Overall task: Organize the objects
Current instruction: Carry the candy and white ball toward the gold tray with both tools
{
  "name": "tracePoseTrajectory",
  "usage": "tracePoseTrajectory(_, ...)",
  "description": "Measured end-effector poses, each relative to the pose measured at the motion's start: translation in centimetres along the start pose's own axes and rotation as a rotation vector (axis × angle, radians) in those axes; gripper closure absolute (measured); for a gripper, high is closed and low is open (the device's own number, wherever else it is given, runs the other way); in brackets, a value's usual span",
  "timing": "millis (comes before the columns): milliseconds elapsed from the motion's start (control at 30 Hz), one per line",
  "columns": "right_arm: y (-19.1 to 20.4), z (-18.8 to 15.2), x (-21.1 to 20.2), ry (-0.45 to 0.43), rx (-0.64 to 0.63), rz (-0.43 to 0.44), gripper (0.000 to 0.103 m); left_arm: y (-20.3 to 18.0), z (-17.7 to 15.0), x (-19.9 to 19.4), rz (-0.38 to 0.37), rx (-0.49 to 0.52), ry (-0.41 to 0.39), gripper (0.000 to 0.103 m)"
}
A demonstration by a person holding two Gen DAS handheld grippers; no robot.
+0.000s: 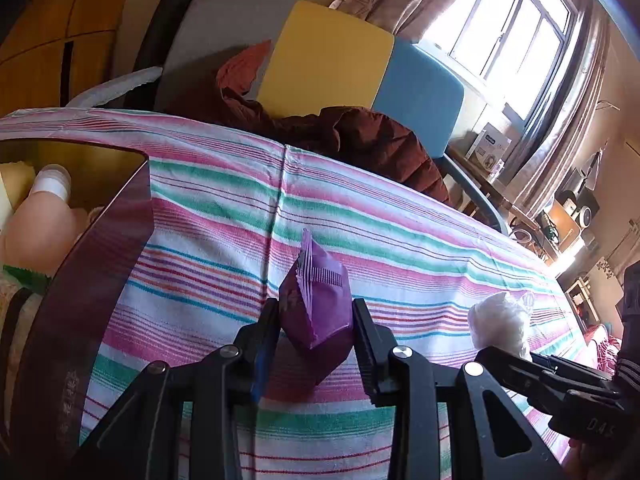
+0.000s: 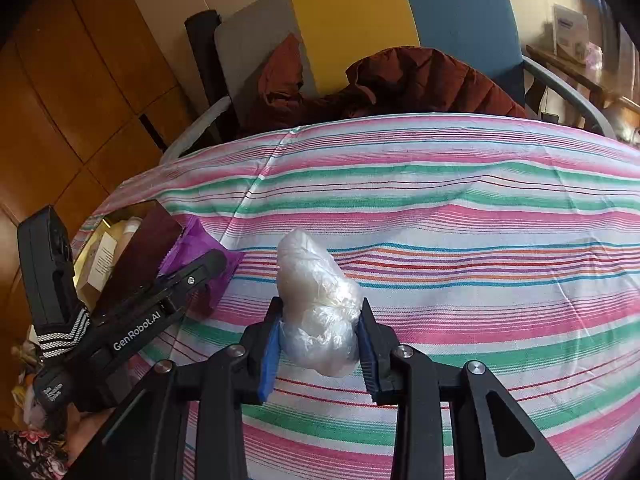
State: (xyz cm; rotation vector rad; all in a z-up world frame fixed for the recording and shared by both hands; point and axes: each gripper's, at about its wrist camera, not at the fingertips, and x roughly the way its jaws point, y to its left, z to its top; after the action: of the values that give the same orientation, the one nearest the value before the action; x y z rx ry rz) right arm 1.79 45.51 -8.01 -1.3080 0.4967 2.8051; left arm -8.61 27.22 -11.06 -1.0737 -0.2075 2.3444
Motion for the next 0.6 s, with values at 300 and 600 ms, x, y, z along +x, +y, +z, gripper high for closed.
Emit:
tracePoseTrajectory(300, 0.8, 0.5, -1.0, -0.033, -0.019, 0.024, 0.069, -0.9, -0.8, -1.5, -0.035, 0.044, 0.028, 0.070)
tracePoseTrajectory(600, 1.5, 0.3, -1.1, -0.031, -0.048, 0.043, 0.069, -0.9, -1.8, -7.0, -0.157, 0.008, 0.028, 0.070)
